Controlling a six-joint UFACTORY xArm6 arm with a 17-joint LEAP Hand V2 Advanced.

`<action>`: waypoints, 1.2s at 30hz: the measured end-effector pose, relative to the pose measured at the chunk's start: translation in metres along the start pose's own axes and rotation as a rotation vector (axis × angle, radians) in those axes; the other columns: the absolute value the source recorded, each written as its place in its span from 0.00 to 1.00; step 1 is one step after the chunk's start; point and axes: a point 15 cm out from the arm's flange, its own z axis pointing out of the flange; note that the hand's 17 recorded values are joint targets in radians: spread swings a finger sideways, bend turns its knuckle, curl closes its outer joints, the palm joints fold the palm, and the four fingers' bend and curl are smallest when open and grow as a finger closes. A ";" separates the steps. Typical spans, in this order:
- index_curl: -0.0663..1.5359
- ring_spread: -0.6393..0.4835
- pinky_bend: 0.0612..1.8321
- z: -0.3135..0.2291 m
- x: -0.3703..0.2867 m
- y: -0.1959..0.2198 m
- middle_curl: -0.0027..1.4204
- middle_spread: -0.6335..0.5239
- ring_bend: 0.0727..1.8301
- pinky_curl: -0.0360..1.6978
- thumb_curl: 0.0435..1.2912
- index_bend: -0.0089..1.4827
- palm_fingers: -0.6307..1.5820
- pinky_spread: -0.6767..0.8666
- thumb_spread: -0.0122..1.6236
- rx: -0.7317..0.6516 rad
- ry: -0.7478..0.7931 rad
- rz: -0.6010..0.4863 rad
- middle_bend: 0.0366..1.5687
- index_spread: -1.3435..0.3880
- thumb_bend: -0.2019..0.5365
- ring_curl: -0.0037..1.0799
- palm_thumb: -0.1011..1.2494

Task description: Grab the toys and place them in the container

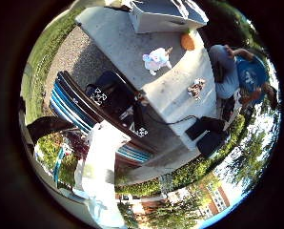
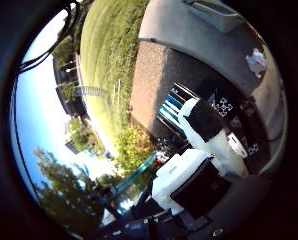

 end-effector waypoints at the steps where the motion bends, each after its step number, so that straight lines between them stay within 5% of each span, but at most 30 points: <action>1: 0.24 0.81 0.19 0.000 0.000 -0.001 0.21 0.60 0.13 0.16 0.23 0.13 0.37 0.71 0.82 0.002 0.000 0.002 0.08 0.68 0.25 0.31 0.54; 9: 0.24 0.81 0.19 -0.015 0.019 -0.022 0.21 0.60 0.13 0.16 0.23 0.13 0.37 0.70 0.82 0.122 0.010 0.045 0.08 0.68 0.25 0.31 0.54; 19: 0.22 0.80 0.23 -0.035 0.122 -0.035 0.22 0.59 0.15 0.17 0.23 0.10 0.36 0.70 0.80 0.295 -0.025 0.278 0.08 0.68 0.24 0.32 0.54; 26: 0.21 0.80 0.25 -0.017 0.208 -0.046 0.22 0.58 0.17 0.17 0.25 0.10 0.35 0.70 0.76 0.343 -0.052 0.408 0.09 0.68 0.24 0.32 0.53; 36: 0.20 0.79 0.27 0.030 0.262 -0.088 0.23 0.58 0.18 0.17 0.25 0.11 0.35 0.70 0.74 0.316 -0.066 0.459 0.09 0.69 0.24 0.32 0.52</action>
